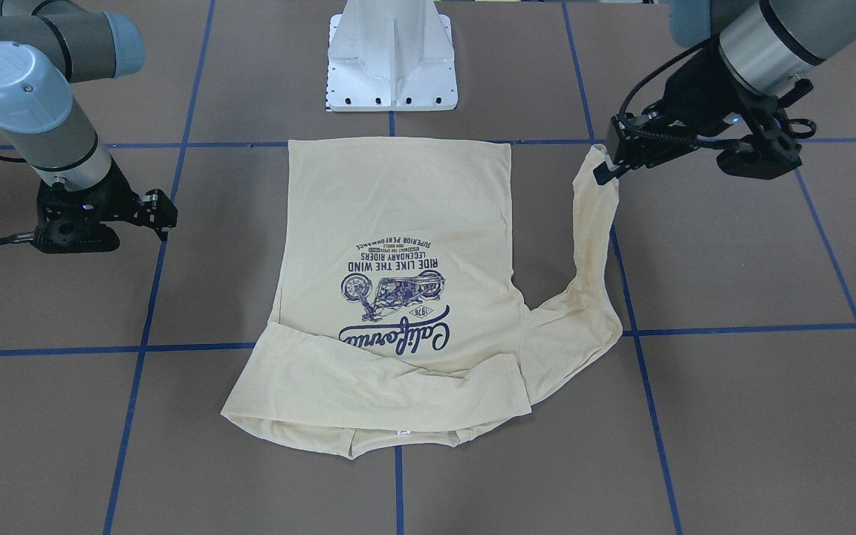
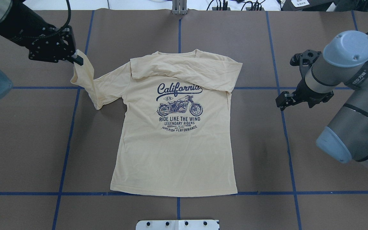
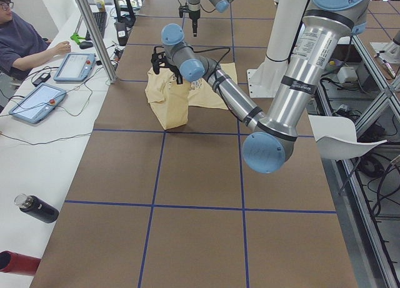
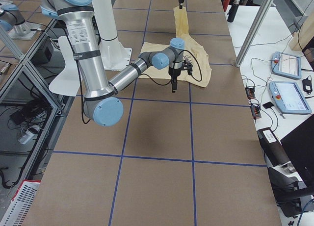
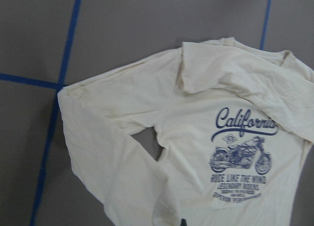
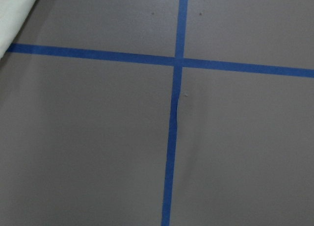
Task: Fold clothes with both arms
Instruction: 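Carry the sleeve across the shirt toward the collar and lay it down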
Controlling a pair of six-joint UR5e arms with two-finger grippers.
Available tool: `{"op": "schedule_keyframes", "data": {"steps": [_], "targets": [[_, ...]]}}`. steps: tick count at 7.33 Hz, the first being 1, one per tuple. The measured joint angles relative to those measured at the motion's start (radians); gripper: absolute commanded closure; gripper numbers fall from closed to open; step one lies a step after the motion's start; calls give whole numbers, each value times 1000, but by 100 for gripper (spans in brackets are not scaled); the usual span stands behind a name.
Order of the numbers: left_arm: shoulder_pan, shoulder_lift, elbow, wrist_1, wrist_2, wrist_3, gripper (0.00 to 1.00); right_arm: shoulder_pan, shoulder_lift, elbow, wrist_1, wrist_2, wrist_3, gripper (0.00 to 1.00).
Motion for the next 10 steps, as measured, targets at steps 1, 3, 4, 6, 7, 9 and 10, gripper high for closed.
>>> {"op": "schedule_keyframes", "data": {"steps": [1, 3, 4, 6, 7, 9, 10], "targets": [[4, -60, 16, 0, -6, -59, 100, 0, -11, 2, 1, -1, -4, 0], [20, -189, 78, -3, -10, -153, 100, -1, -19, 2, 2, -5, -7, 0], [39, -248, 122, -10, -6, -187, 100, -2, -19, -1, 2, -7, -7, 0], [67, -318, 212, -58, -1, -229, 100, -3, -19, -8, 2, -9, -7, 0], [79, -333, 254, -93, 0, -244, 100, -3, -19, -9, 2, -9, -7, 0], [97, -378, 390, -199, 20, -264, 100, -4, -19, -11, 2, -10, -7, 0], [109, -396, 454, -255, 44, -277, 100, -4, -18, -11, 2, -10, -6, 0]]}}
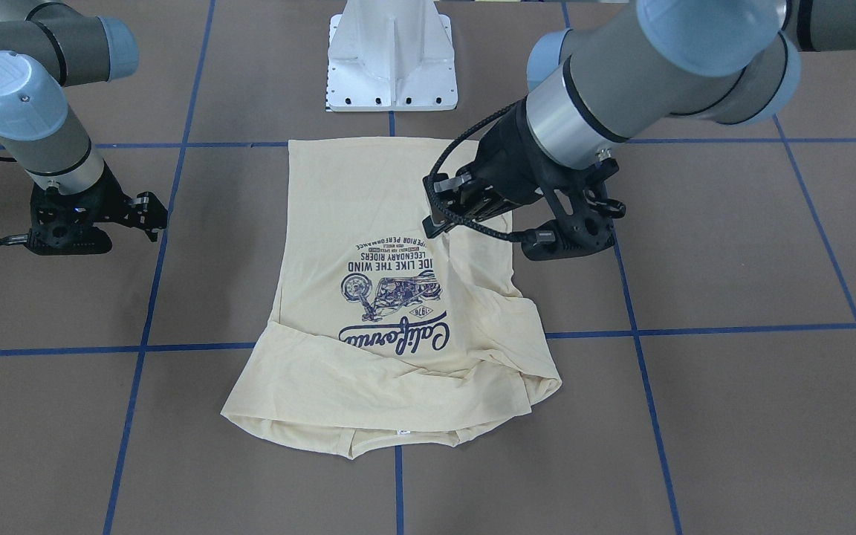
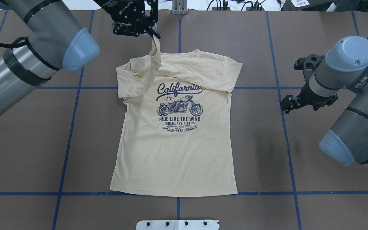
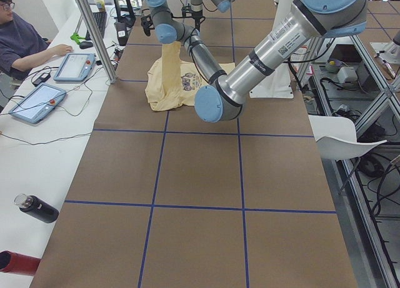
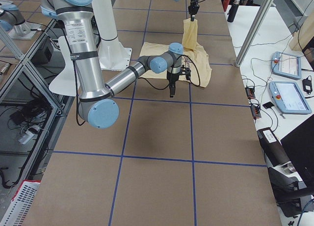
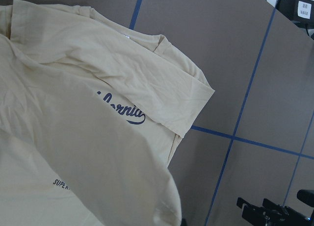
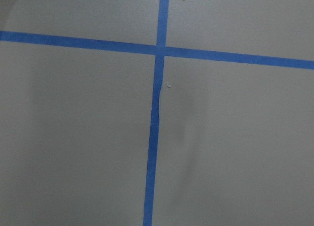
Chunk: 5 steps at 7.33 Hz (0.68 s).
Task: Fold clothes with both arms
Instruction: 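Carry the sleeve across the shirt toward the collar and lay it down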
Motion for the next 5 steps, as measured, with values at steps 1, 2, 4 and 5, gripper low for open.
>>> {"op": "schedule_keyframes", "data": {"steps": [1, 2, 4, 5], "targets": [[17, -17, 57, -50, 28, -8, 100, 0, 1, -2, 0, 1, 0, 0], [39, -36, 106, -87, 60, -12, 100, 0, 3, -7, 0, 1, -1, 0], [106, -60, 181, -159, 146, -28, 100, -2, 8, -17, 0, 1, -1, 0], [144, -69, 225, -215, 200, -43, 100, -2, 9, -20, 0, 1, -1, 0]]}}
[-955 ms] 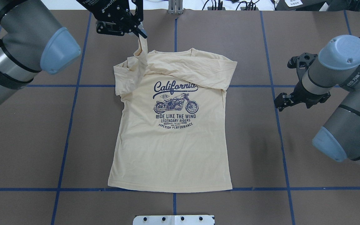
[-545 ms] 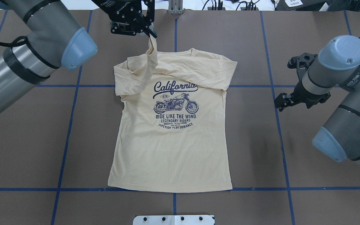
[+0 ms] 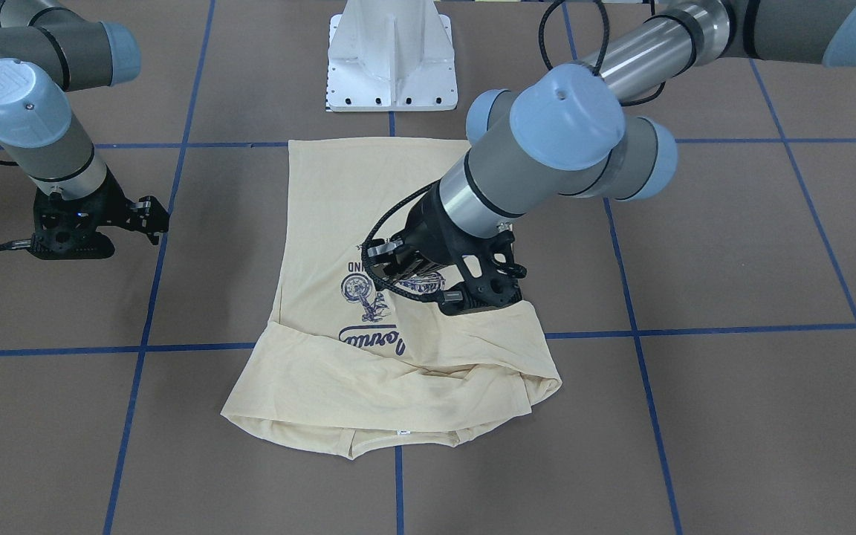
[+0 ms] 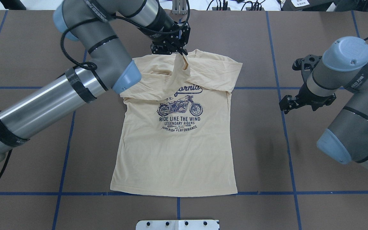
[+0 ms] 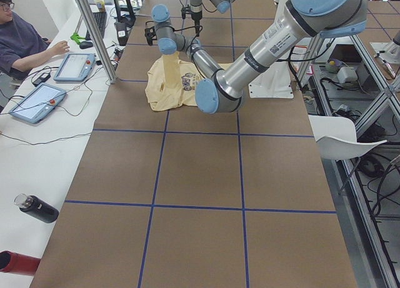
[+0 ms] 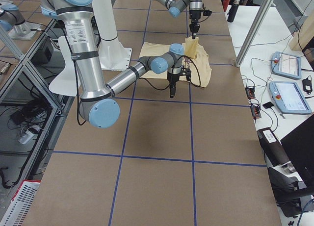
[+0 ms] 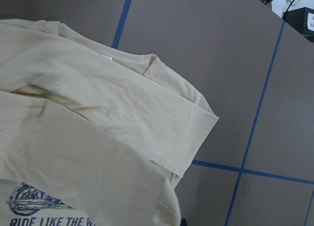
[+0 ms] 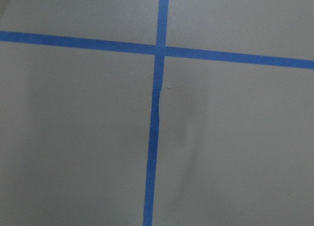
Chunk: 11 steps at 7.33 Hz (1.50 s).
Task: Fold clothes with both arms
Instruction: 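Carry the sleeve across the shirt toward the collar and lay it down, then move the left gripper to the shirt side while the right gripper reaches the hem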
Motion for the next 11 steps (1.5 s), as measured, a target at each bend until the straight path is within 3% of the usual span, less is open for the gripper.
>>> {"op": "schedule_keyframes", "data": {"steps": [4, 5, 6, 11], "targets": [[132, -79, 234, -213, 205, -20, 100, -2, 4, -5, 1, 0, 3, 0], [156, -88, 265, -242, 239, -17, 81, -2, 5, -6, 2, 0, 3, 0], [171, -94, 282, -265, 266, -15, 2, -2, 5, -7, 2, 0, 3, 0], [197, -114, 298, -377, 325, -18, 0, -2, 10, -7, 4, 1, 9, 0]]}}
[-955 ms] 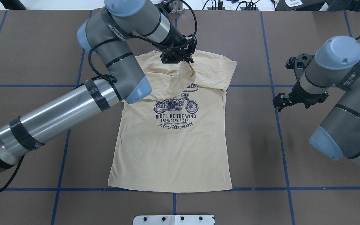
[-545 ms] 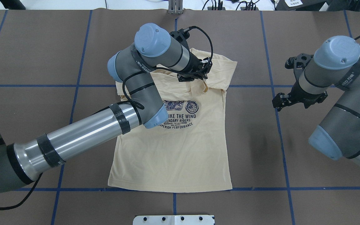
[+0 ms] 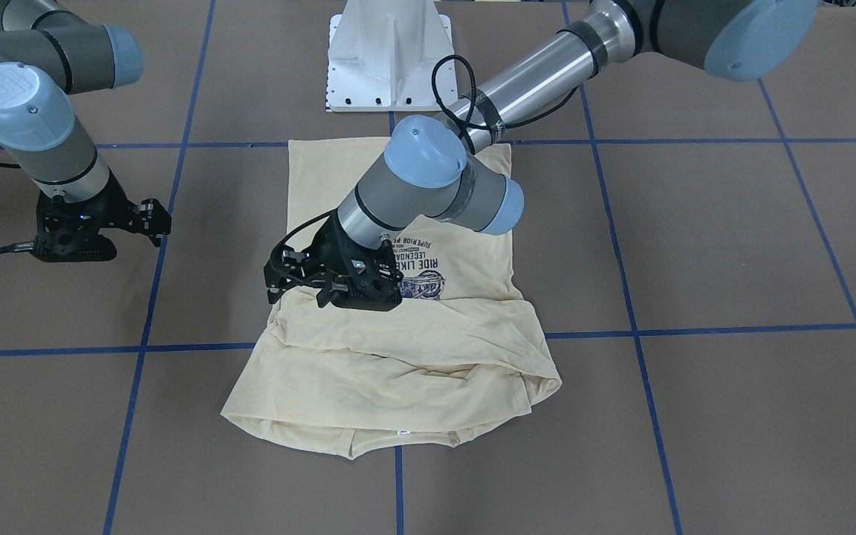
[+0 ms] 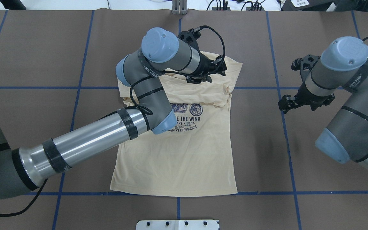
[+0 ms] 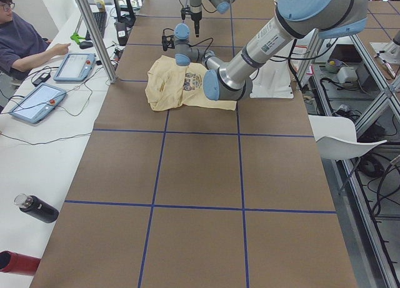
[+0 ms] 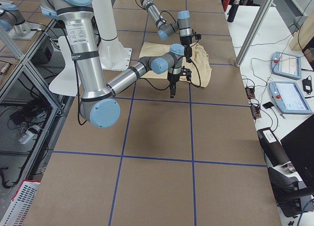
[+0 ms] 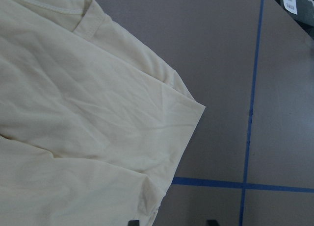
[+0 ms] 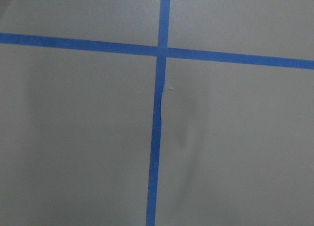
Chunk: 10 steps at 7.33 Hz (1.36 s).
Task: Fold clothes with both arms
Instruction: 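Move the left gripper to the shirt side while the right gripper reaches the hem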
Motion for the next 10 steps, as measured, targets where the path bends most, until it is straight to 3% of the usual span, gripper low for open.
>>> {"op": "schedule_keyframes", "data": {"steps": [2, 3, 6, 8, 10], "targets": [[-3, 36, -32, 16, -8, 3, 1, 0, 7, 2, 48, 7, 12, 0], [-9, 81, -97, 60, -31, 4, 1, -3, 7, 2, 104, 10, 47, 0], [-42, 350, -505, 302, -109, 11, 1, -102, 8, 6, 319, 11, 316, 0], [-48, 454, -710, 446, -111, 12, 1, -208, 6, 15, 418, 1, 510, 0], [-49, 569, -876, 487, -109, 14, 1, -310, 5, 50, 453, -33, 627, 0]]}}
